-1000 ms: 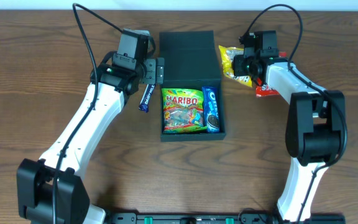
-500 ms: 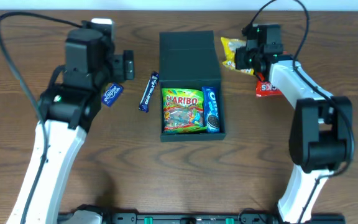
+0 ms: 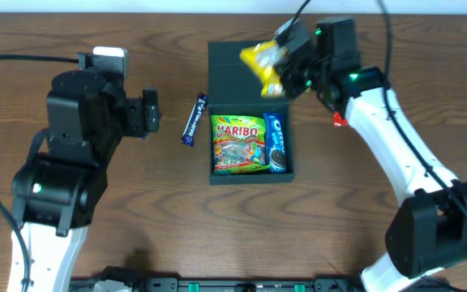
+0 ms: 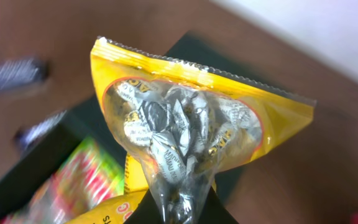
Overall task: Pack container
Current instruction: 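Lift yellow Hacks bag with right gripper and lower into box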
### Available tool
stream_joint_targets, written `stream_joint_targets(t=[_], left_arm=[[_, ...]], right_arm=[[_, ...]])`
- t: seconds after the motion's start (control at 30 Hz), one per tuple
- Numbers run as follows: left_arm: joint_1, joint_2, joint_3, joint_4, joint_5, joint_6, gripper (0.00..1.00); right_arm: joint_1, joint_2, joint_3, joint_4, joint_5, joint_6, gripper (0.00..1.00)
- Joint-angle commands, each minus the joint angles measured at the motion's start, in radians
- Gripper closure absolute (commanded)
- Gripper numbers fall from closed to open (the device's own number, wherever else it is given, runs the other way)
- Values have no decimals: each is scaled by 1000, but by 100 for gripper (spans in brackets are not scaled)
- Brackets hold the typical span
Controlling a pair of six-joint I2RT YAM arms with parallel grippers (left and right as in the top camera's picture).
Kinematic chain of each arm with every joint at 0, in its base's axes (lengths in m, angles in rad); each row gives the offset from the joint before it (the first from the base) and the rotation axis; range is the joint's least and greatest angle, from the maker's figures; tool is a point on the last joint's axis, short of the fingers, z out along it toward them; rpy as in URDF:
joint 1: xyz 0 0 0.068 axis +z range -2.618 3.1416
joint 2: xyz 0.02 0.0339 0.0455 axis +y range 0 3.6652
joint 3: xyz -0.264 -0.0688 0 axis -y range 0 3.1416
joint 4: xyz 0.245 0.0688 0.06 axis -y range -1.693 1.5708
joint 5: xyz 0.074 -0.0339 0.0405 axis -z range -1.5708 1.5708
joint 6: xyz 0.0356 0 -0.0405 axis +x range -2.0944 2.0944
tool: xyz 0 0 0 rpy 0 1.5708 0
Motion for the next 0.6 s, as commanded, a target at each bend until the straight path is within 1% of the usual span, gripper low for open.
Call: stream_joint_targets(t=[0.0,0.1,0.3,0.47,0.57], left_arm=[[7,-33,23,-20,-10,10,5],[7,-58,23,-45,-10,10,5],[7,-76,23,-71,-6,10,5],[7,-78,23,-73,-6,10,5],[7,-78,23,-73,-6,10,5]], right_arm=[[40,-8,13,-67,-68,-195,96],[79,-8,13,-165,-113,-314,98],[128,-2,11,-273,-124,-505,98],[160,24,7,-280,-127,-572,99],[172,66,7,-249,-127,-574,99]])
